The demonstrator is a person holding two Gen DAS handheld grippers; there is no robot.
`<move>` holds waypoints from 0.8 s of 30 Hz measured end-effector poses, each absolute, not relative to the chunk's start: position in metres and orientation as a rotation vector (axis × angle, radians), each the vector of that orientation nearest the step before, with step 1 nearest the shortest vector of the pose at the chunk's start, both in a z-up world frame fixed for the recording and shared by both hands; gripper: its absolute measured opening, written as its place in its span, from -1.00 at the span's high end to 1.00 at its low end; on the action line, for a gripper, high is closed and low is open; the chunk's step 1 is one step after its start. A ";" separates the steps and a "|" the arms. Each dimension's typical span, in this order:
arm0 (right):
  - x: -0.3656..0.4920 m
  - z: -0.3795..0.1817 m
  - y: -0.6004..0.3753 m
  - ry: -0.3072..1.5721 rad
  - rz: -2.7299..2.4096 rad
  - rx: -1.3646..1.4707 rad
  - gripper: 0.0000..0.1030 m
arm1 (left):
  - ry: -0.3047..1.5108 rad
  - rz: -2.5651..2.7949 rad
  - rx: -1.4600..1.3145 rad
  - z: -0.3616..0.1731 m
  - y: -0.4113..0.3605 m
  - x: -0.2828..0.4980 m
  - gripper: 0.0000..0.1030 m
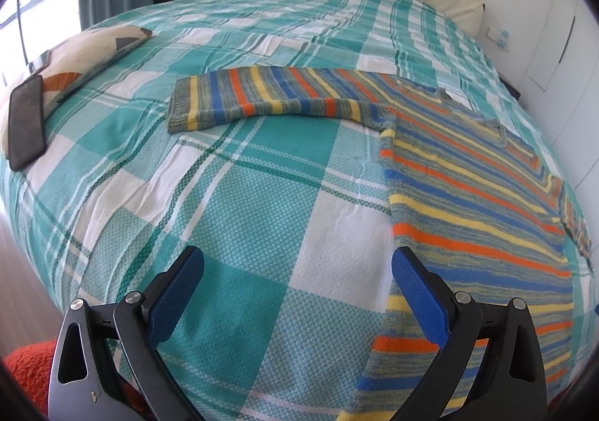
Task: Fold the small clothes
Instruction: 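Move the right tool to the sweater's folded edge and close on it, then lift the gripped sweater edge with the right tool and fold it over the body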
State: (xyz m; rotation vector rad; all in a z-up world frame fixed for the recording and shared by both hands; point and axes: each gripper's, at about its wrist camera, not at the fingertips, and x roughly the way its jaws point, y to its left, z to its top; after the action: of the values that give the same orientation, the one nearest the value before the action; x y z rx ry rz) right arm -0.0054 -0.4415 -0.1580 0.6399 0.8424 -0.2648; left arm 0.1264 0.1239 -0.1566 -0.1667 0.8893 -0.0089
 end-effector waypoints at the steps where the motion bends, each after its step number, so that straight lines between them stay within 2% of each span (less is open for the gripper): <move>1: -0.001 -0.154 -0.461 0.807 -0.269 0.679 -0.98 | 0.889 -0.010 -0.167 -0.157 0.124 0.126 -0.96; 5: 0.023 -0.150 -0.542 0.705 -0.315 0.829 -0.87 | 0.890 0.000 -0.154 -0.159 0.124 0.127 -0.96; 6: 0.032 -0.154 -0.562 0.710 -0.336 0.873 -0.76 | 0.895 0.003 -0.152 -0.161 0.124 0.128 -0.96; 10: 0.068 -0.186 -0.610 0.807 -0.301 1.046 -0.53 | 0.908 0.016 -0.146 -0.165 0.124 0.128 -0.96; 13: 0.087 -0.192 -0.611 0.852 -0.310 0.992 -0.42 | 0.916 0.020 -0.136 -0.168 0.122 0.129 -0.96; 14: 0.093 -0.191 -0.611 0.865 -0.314 0.973 -0.31 | 0.919 0.021 -0.131 -0.169 0.121 0.129 -0.96; 15: 0.099 -0.191 -0.606 0.888 -0.313 0.940 -0.08 | 0.924 0.021 -0.126 -0.170 0.120 0.130 -0.96; 16: 0.107 -0.190 -0.602 0.919 -0.295 0.898 0.06 | 0.930 0.022 -0.122 -0.172 0.119 0.131 -0.96; 18: 0.124 -0.191 -0.587 1.022 -0.265 0.769 0.76 | 0.940 0.021 -0.112 -0.174 0.115 0.133 -0.96; 19: 0.131 -0.188 -0.577 1.073 -0.300 0.665 0.87 | 0.939 0.020 -0.109 -0.174 0.114 0.133 -0.96; 24: 0.159 -0.129 -0.520 1.106 -0.449 0.210 0.88 | 0.936 -0.007 -0.119 -0.172 0.112 0.133 -0.95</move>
State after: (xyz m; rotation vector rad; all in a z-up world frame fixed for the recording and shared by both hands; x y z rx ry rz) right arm 0.1587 -0.5201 -0.1292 0.2102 1.1055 -0.4488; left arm 0.1333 0.1123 -0.1724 -0.1192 0.9365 -0.0074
